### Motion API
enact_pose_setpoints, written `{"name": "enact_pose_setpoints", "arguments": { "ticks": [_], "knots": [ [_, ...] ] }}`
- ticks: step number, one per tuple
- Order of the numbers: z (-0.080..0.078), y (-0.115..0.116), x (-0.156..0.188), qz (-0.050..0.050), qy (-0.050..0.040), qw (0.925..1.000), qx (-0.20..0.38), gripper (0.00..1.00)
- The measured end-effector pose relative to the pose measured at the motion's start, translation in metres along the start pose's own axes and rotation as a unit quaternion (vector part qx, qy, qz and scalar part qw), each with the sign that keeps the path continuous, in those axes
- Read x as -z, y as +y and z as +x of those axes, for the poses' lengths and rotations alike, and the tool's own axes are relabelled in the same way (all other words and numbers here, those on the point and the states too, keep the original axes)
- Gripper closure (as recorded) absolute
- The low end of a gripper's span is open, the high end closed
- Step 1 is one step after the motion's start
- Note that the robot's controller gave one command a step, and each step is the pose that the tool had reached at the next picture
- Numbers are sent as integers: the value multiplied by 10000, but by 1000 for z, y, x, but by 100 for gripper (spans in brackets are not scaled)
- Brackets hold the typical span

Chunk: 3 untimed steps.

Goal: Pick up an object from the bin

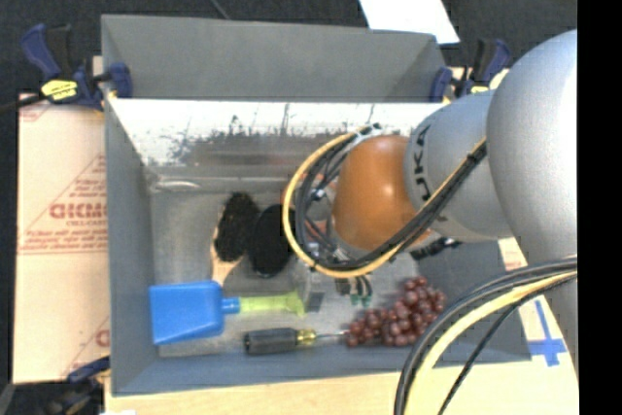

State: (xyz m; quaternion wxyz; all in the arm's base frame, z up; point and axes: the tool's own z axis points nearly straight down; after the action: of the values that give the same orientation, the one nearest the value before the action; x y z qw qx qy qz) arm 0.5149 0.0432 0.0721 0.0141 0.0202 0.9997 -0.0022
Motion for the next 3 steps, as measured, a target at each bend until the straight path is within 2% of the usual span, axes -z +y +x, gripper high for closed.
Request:
{"name": "enact_pose_setpoints", "arguments": {
  "ticks": [1,2,3],
  "knots": [
    [6,-9,-1,6,11,10000,-86,0],
    [6,-9,-1,7,11,10000,-83,0],
    [17,16,3,11,-19,10000,-18,0]
  ]
}}
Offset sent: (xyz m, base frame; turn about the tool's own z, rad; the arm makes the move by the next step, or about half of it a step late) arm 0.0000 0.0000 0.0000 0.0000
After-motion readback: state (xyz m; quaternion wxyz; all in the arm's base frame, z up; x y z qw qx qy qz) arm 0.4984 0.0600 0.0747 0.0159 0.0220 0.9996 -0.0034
